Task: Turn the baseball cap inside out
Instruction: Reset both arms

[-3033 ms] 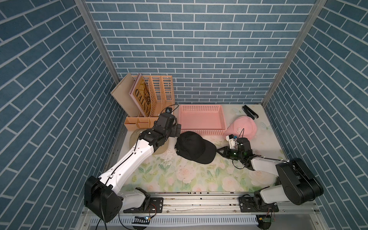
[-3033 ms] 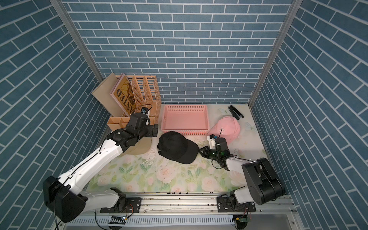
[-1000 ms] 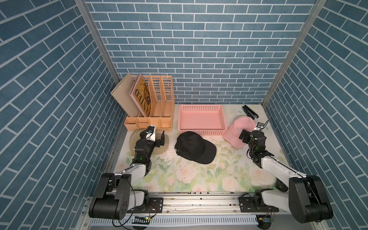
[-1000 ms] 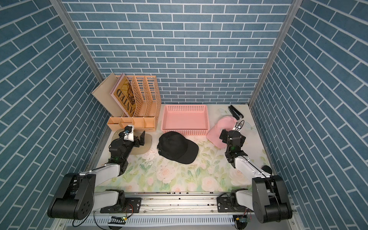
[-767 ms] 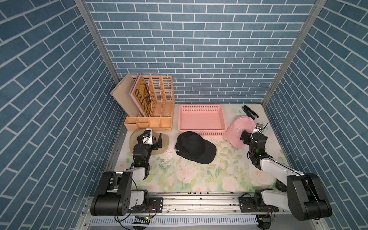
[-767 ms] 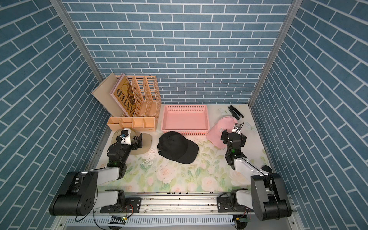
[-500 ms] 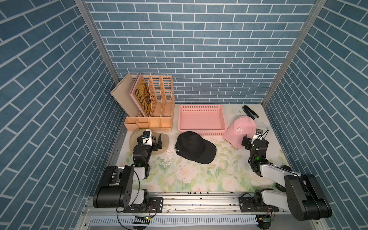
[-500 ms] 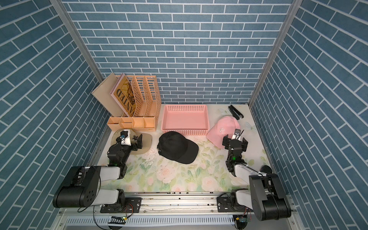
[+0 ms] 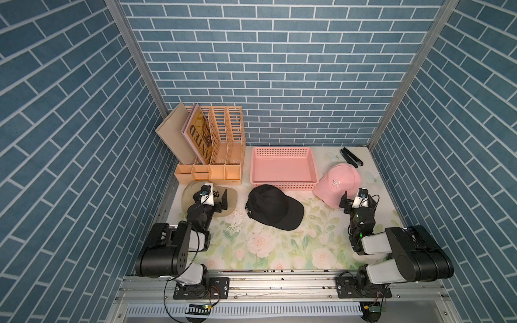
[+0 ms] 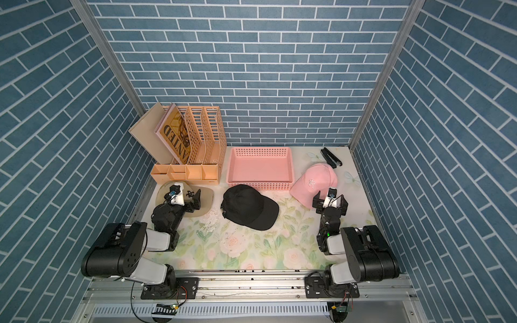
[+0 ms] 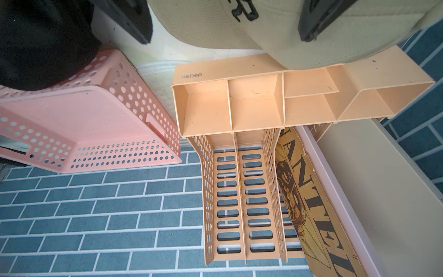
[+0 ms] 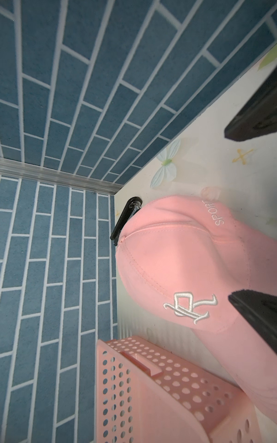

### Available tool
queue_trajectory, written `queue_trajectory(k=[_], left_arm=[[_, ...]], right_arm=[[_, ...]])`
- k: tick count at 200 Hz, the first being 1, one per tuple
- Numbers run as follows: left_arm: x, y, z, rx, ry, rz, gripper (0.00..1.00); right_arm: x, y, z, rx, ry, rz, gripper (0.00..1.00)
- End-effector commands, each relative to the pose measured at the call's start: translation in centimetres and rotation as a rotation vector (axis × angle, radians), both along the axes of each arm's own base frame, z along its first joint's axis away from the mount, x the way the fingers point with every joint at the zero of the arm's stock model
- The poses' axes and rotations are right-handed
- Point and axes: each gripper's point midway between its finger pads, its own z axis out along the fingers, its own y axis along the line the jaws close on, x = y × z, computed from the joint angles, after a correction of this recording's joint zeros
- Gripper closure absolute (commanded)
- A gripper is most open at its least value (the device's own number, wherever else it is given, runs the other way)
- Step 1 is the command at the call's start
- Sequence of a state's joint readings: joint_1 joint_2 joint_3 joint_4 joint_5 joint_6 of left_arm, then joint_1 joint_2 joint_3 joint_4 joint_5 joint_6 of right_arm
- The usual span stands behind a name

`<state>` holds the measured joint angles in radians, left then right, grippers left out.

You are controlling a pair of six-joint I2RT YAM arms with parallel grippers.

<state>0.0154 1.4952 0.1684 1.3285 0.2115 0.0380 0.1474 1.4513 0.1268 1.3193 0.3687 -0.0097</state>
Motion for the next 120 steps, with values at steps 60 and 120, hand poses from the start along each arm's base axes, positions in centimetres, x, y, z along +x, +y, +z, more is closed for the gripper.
queue_trajectory(k=[60,120], left_arm=[[0.1,-0.1,0.2,0.005,-0.023,-0.014,0.0],[0.2,0.0,0.3,0.0,-0.024,-0.008,0.0]], right_arm=[[3.2,1.1,0.3,-0.009,0.04,0.093,0.0],[3.2,1.1,0.3,-0.008,0.04,0.092,0.0]])
